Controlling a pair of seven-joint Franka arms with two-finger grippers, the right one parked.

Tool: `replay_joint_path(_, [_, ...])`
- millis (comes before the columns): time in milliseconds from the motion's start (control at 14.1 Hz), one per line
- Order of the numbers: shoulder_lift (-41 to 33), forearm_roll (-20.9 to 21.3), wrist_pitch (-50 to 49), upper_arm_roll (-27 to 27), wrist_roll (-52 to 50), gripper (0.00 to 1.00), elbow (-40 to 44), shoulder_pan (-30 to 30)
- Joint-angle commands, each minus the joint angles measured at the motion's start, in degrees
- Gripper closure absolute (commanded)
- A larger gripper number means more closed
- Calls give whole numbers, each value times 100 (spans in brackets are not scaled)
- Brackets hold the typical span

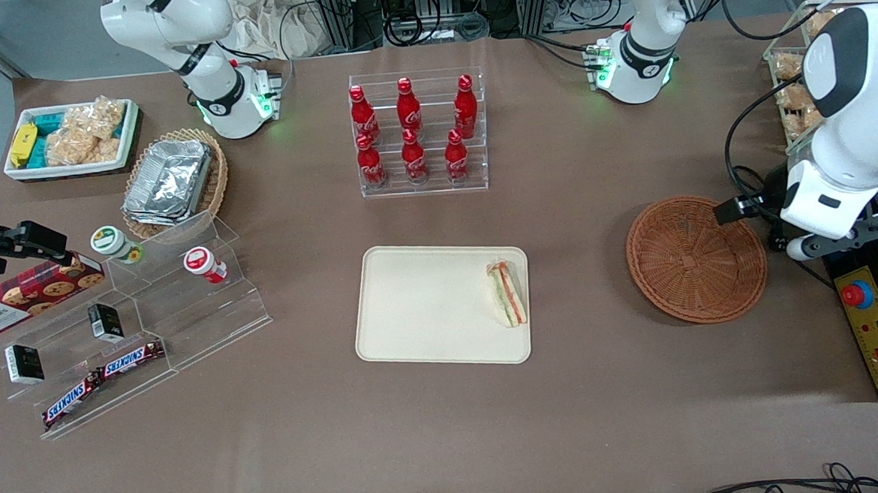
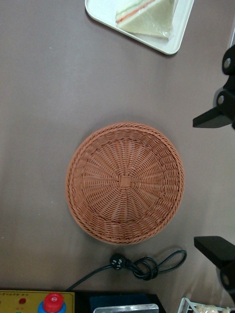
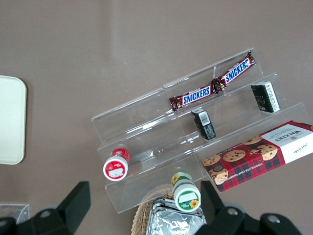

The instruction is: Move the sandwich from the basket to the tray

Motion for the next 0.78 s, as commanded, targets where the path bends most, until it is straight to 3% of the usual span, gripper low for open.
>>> replay_joint_path(0, [241,-104,-292,-26,-44,1,475,-38])
replay_joint_path(496, [320,-34,-274,-518,-510,1,475,23])
replay_joint_path(709, [320,-16,-283,-1193,-510,1,571,769])
